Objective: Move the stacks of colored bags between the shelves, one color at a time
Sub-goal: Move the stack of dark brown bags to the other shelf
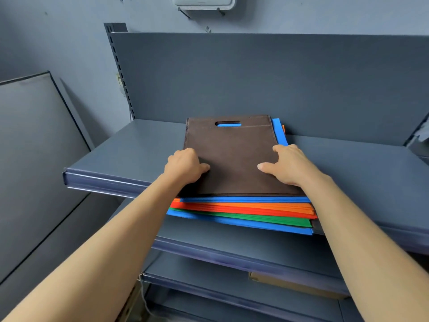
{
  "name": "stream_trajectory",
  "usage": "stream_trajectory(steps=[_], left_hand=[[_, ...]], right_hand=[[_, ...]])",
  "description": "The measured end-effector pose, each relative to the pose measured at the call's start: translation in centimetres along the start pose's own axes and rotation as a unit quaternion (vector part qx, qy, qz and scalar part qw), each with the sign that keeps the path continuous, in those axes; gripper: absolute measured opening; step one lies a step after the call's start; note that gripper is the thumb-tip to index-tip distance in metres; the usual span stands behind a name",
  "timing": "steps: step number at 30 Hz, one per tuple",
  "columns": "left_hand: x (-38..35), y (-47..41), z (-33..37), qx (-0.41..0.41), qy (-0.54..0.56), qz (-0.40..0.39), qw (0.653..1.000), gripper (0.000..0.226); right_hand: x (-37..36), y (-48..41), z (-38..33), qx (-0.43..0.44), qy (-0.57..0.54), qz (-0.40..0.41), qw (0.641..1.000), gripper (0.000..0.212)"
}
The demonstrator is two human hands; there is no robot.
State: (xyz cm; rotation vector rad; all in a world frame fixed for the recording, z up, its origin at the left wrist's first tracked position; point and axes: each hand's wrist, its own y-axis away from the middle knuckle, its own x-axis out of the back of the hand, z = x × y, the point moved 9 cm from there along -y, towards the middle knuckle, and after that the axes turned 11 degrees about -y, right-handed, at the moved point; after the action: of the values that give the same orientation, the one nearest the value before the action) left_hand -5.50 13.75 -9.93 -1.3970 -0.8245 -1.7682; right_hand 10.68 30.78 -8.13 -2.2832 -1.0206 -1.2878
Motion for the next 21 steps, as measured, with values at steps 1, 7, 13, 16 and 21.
stream_trajectory(steps=[1, 7, 13, 16, 21], left_hand=[[-0.1, -0.3, -0.1, 0.006, 0.014, -0.008, 1.0, 0.041], [1.0, -1.4, -0.6, 0.018, 0.039, -0.006, 0.999, 0.057], [2.2, -2.5, -2.1, -0.012, 0.019, 0.01, 1.0, 0.04], [2.3, -2.6, -3.3, 0.004, -0.013, 0.005, 1.0, 0.035], [1.8, -2.7, -3.7, -0.004, -0.028, -0.018, 0.999, 0.031]], right_hand=[[0.0, -0.3, 0.0, -0.006, -0.007, 0.002, 1.0, 0.07], [-0.5, -1.5, 0.1, -0.055, -0.005, 0.003, 0.998, 0.07], [-1.1, -2.2, -1.7, -0.051, -0.004, 0.013, 0.999, 0.057], [-2.1, -2.2, -2.4, -0.055, 0.0, 0.0, 0.998, 0.057], [-3.0, -2.2, -4.7, -0.037, -0.026, -0.018, 0.999, 0.052]])
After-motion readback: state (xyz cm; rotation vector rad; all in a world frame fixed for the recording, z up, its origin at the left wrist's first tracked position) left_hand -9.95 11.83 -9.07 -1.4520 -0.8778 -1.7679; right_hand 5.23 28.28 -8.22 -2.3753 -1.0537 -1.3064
